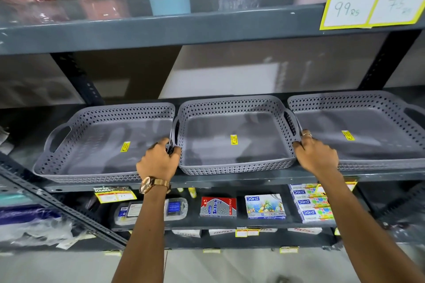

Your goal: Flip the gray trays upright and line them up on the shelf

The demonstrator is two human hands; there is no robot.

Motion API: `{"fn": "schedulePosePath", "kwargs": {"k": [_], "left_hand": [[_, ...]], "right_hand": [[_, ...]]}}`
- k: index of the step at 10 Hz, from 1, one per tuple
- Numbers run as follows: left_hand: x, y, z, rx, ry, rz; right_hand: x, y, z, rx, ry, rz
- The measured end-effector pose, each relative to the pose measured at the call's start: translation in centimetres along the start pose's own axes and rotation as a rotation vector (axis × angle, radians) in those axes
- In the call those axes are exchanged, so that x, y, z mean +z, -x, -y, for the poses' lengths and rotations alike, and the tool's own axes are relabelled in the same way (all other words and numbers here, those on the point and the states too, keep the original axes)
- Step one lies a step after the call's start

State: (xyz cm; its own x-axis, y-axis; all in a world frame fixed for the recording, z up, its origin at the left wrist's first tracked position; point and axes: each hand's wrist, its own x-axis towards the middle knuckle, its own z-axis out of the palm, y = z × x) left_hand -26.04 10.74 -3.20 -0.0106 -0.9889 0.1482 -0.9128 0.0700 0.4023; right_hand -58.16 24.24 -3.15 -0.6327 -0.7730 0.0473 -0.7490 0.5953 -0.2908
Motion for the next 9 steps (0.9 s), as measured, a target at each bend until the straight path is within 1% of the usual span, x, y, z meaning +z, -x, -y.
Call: {"fn": "schedulePosePath", "kwargs": {"k": [2, 6, 7, 8, 9], "left_hand": [[-0.1, -0.1, 0.2, 0.015, 0.005, 0.038], [-2.1, 0.5, 0.2, 0.011, 0.027, 0.21], [-2.5, 0.6, 0.0, 0.052, -0.041, 0.224], [-3.2, 1.5, -0.5, 0.12, -0.125, 0.167], [-4.8, 3.2, -2.2, 0.236, -0.176, 0.066]], "right_hand": [[-0.1, 0.1, 0.1, 0.0, 0.004, -0.001], [-2.0, 1.9, 0.2, -0.017, -0.05, 0.142], [-2.1, 1.8, -0.1, 0.007, -0.081, 0.179], [-2.4, 2.4, -0.1, 0.013, -0.08, 0.164], [-3.4, 4.0, 0.4, -0.068, 0.003, 0.021]]}}
